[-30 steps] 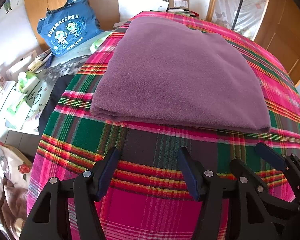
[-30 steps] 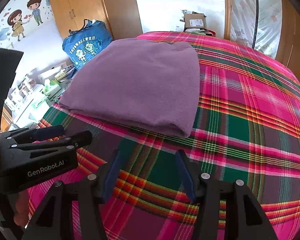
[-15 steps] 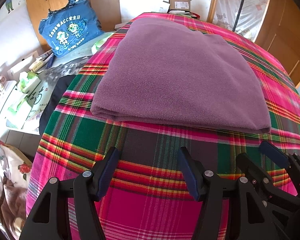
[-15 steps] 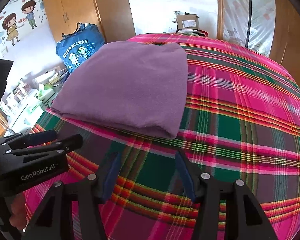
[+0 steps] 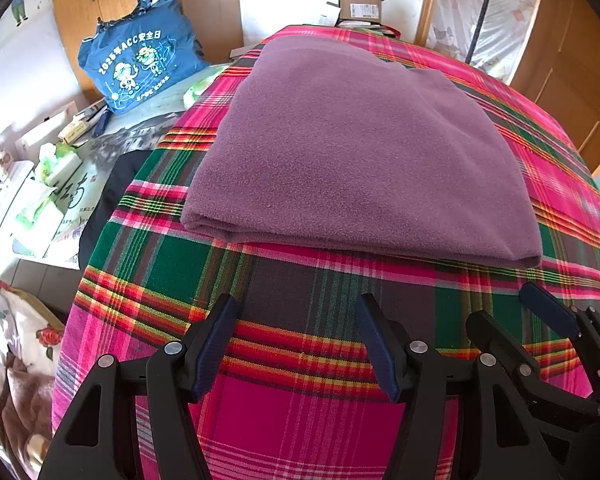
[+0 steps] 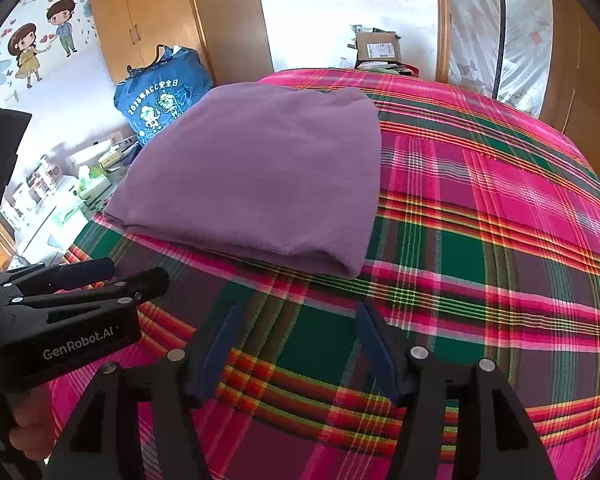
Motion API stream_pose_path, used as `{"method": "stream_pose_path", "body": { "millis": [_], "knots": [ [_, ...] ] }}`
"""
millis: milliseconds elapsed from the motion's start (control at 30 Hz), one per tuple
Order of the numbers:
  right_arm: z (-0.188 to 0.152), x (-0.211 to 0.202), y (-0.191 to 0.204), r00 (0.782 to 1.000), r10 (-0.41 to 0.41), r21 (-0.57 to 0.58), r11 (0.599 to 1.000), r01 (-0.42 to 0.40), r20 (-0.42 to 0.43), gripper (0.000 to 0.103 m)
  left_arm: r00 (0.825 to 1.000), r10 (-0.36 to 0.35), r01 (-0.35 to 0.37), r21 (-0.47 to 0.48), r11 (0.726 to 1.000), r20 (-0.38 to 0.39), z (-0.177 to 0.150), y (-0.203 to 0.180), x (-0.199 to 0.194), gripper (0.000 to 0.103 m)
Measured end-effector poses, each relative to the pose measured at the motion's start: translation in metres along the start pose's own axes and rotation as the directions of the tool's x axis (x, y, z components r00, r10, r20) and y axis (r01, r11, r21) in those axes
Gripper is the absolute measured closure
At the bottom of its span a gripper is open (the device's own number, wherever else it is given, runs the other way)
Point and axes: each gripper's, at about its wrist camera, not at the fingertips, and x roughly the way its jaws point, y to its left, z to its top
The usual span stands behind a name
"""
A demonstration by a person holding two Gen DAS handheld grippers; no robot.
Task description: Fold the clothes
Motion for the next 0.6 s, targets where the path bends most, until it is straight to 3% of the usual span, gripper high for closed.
{"method": "stream_pose_path", "body": {
  "millis": [600],
  "knots": [
    [-0.0012,-0.0010,0.0000,1.000,-0.001,0.005,1.000,0.001,0.004,0.041,1.000,0.002,-0.002,-0.003,1.000,0.013,-0.0016,-0.0003,-0.0009,0.039]
  ]
}}
